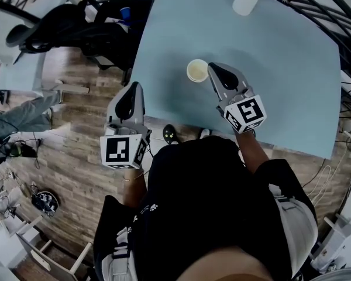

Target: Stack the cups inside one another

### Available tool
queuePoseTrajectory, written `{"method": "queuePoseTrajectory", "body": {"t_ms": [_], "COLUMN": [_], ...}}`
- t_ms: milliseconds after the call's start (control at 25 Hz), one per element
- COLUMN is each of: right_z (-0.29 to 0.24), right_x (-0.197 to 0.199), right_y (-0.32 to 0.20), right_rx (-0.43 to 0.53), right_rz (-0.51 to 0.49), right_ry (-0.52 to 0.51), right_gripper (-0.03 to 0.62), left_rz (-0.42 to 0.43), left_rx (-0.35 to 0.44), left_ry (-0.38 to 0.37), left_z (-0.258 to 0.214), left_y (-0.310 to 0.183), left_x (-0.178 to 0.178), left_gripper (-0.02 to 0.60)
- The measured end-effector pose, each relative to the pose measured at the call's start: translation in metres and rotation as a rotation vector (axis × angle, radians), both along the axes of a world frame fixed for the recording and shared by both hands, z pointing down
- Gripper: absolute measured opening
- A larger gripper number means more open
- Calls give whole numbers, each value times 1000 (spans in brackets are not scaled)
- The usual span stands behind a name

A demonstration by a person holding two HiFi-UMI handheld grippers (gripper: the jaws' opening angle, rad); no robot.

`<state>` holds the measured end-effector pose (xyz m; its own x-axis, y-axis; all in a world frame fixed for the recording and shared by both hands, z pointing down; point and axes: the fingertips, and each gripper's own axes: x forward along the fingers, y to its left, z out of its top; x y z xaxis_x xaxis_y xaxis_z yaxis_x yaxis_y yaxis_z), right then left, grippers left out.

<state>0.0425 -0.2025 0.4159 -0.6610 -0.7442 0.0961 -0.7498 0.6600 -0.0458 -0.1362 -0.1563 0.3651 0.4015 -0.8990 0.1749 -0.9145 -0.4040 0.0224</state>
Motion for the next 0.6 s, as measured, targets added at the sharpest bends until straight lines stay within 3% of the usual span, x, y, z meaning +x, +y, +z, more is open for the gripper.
{"method": "queuePoseTrajectory", "body": {"t_ms": [600], "right_z": [-13], "right_x": [11], "right_y": [5], "right_rx": [8], "right_rz": [33], "right_ry": [-26], "right_gripper": [11], "left_rz": [29], "left_rx": [-6], "left_ry": [3], "left_z": [2], "left_y": [-4], "left_x": [9], "left_gripper": [-11]}}
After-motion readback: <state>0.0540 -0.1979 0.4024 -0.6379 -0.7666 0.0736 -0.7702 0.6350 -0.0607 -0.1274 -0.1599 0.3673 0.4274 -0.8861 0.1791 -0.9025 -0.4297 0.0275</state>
